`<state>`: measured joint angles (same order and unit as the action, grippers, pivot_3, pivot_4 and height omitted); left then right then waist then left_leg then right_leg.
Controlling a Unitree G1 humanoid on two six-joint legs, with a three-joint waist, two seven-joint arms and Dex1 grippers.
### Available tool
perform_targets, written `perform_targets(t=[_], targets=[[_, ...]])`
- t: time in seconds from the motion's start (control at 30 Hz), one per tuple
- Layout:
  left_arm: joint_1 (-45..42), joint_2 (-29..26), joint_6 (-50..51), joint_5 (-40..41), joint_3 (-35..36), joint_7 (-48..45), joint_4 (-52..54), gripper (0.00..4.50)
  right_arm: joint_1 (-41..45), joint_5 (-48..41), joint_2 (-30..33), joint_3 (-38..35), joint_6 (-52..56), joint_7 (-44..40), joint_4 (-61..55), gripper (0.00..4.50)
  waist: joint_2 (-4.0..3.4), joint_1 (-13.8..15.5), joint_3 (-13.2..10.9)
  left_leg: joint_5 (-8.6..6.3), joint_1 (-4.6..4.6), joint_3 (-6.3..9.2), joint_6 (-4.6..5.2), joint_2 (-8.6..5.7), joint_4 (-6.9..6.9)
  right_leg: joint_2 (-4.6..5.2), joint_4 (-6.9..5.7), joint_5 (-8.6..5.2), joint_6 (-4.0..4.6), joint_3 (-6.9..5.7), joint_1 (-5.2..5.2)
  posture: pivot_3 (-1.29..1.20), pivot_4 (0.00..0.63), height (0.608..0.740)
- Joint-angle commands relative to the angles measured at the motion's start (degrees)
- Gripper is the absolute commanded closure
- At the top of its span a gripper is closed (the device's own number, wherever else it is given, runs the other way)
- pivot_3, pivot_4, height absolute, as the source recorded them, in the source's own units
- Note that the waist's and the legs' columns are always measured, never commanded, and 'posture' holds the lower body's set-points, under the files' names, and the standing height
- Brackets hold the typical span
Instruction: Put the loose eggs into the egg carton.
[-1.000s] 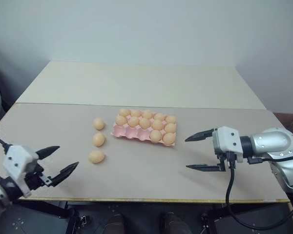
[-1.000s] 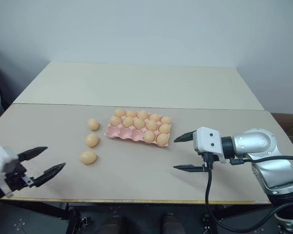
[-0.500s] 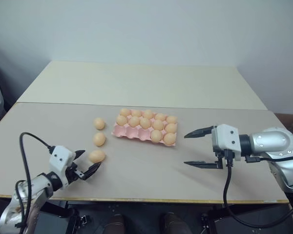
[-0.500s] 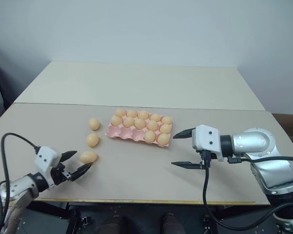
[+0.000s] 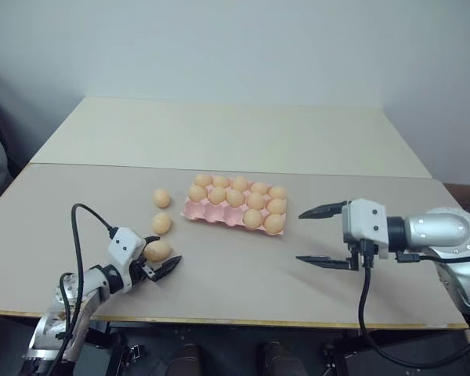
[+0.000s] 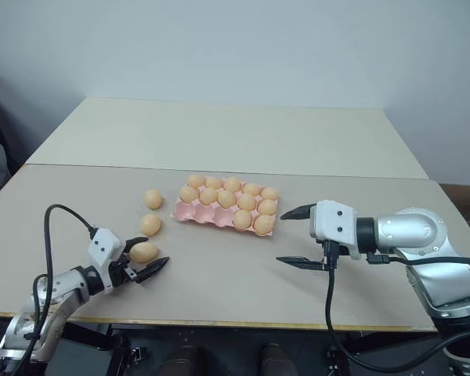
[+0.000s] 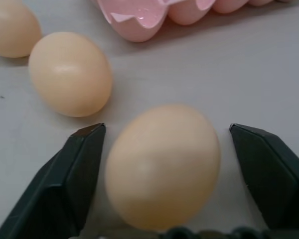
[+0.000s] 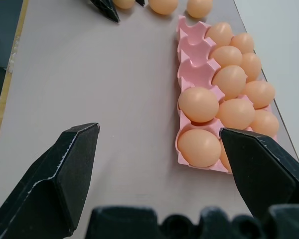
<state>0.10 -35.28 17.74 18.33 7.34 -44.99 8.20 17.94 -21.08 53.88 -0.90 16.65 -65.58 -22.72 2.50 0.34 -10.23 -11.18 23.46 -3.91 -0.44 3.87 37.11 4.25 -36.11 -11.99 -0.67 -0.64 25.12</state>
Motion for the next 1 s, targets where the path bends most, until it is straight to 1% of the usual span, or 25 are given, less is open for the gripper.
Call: perform_targets(t=[0.03,0.13,0.17,0.2,0.27,0.4,0.53,0.63,0.73,0.8,1.0], targets=[[0.69,-0.61,0.92,1.23,-0.24,-1.54,1.51,1.48,-0.11,-0.58,0.93,-2.27,0.39,0.68,-2.25,0.0,0.0,0.03,0.0,0.0,0.0,0.0,0.0,0.0,0.0,0.0,0.0,0.0,0.0,0.0,0.0,0.0,0.15,0.74],[0.31,-0.68,0.37,0.3,-0.35,-1.17,1.1,2.44,-0.2,-0.47,0.86,-2.09,0.45,0.94,-2.34,0.0,0.0,0.08,0.0,0.0,0.0,0.0,0.0,0.0,0.02,0.02,0.0,0.0,0.0,0.0,-0.01,0.0,0.15,0.74],[0.24,-0.67,0.29,0.19,-0.34,-1.11,0.99,2.67,-0.2,-0.47,0.86,-2.05,0.49,1.02,-2.42,0.0,0.0,0.1,0.0,0.0,0.0,0.0,0.0,-0.01,0.01,0.02,0.0,0.0,0.0,0.0,-0.01,0.0,0.15,0.74],[0.22,-0.85,0.26,0.18,-0.39,-1.35,1.12,2.8,-0.22,-0.52,0.86,-2.04,0.52,1.07,-2.47,0.0,0.0,0.11,0.0,0.0,0.0,0.0,0.0,-0.01,0.01,0.02,0.0,0.0,0.0,0.0,-0.01,0.0,0.15,0.74],[0.77,-1.55,0.7,1.74,-0.11,-3.16,3.03,2.85,-0.35,-0.62,0.92,-2.18,0.51,1.13,-2.55,0.0,0.0,0.11,0.0,0.0,0.0,0.0,0.0,-0.01,0.01,0.01,0.0,0.0,-0.01,0.0,-0.01,0.0,0.15,0.74],[0.76,-1.91,1.52,7.64,0.94,-7.72,8.45,2.85,-0.79,-0.61,1.48,-3.23,0.39,1.27,-2.53,0.0,0.0,0.16,0.0,0.0,0.06,0.0,0.0,-0.01,0.01,0.02,0.03,0.01,-0.01,0.0,0.02,0.0,0.15,0.74],[-4.2,-0.1,1.73,9.05,-0.72,-7.29,9.54,2.85,-1.56,-0.8,2.24,-4.76,0.57,1.71,-3.12,0.0,0.0,0.55,0.0,0.0,0.06,0.02,0.0,-0.02,0.04,0.02,0.02,0.0,0.0,-0.03,0.0,0.0,0.15,0.74],[-10.28,2.07,1.67,7.06,-3.22,-5.39,6.46,2.85,-2.52,-0.8,2.35,-5.84,1.05,2.58,-4.02,0.0,0.01,0.73,0.0,0.01,0.07,0.05,0.01,-0.03,0.13,-0.01,0.0,0.02,-0.04,-0.04,-0.08,0.0,0.15,0.74],[-17.7,3.3,1.45,4.18,-7.48,-6.31,0.34,2.85,-4.4,-0.6,1.96,-6.9,1.76,4.58,-5.85,0.0,0.01,0.6,0.01,0.01,0.1,0.06,0.01,-0.04,0.21,-0.03,0.01,0.07,-0.12,0.0,-0.11,0.0,0.15,0.74],[-22.17,5.2,0.31,3.03,-9.69,-6.83,-3.74,2.85,-5.88,-0.59,1.55,-7.86,2.63,6.21,-7.32,0.0,0.02,0.58,0.01,0.01,0.17,0.08,0.02,-0.04,0.26,-0.05,0.02,0.1,-0.17,-0.01,-0.1,0.0,0.15,0.74],[-31.79,9.91,-5.13,-2.42,-13.36,-6.81,-17.06,2.85,-10.71,-0.83,0.72,-10.62,5.78,11.04,-12.77,0.0,0.03,0.38,0.01,-0.07,0.37,0.13,0.15,-0.03,0.55,-0.09,0.02,0.15,-0.26,-0.03,-0.08,0.0,0.15,0.74]])
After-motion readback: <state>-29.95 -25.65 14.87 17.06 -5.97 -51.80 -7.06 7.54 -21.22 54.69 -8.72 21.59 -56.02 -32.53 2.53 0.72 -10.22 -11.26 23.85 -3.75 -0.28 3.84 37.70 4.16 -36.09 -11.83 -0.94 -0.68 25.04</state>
